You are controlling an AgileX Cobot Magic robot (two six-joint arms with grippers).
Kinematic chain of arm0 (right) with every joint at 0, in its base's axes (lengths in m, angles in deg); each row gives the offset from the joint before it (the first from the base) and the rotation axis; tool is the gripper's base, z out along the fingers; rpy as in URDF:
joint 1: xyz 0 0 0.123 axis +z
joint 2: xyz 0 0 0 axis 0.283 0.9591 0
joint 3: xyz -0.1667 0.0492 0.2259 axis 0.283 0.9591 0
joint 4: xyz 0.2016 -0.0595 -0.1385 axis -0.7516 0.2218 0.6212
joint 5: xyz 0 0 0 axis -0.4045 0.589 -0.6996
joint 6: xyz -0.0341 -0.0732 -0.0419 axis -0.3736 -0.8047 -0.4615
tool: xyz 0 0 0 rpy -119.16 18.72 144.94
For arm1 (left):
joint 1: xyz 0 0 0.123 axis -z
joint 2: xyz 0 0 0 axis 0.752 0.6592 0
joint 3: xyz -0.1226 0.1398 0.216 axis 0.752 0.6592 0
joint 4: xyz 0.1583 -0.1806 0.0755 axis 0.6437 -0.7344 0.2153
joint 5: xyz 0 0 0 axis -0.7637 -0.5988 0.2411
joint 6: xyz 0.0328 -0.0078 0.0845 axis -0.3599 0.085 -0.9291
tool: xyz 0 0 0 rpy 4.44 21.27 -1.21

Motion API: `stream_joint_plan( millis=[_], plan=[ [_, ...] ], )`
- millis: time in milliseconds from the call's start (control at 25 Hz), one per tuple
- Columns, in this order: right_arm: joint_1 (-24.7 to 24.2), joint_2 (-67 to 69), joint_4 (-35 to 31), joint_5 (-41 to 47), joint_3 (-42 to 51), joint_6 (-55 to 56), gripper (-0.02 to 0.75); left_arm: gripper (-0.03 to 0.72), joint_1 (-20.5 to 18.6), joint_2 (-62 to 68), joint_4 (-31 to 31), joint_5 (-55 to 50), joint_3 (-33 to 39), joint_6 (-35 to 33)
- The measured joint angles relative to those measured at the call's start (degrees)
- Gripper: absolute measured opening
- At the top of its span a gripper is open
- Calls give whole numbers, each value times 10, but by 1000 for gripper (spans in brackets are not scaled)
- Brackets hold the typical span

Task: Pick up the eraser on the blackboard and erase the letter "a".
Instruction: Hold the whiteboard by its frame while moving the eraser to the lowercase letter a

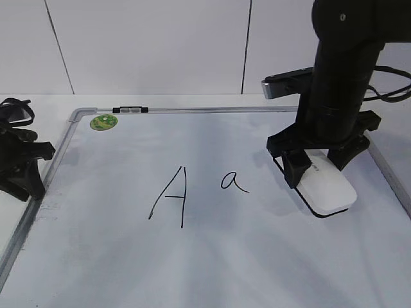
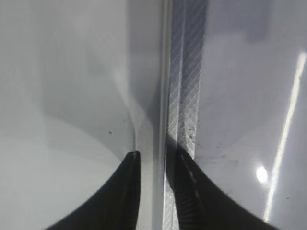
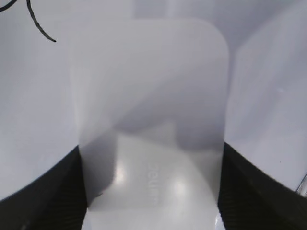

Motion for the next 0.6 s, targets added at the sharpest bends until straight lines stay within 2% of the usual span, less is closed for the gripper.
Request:
stream_joint_plan(
  millis=[240,600],
  plan=[
    [0,0,0,0,0,0,571,23,1,0,-6,-2,0,-1],
    [0,0,0,0,0,0,571,17,1,0,-6,-2,-1,-2]
  ],
)
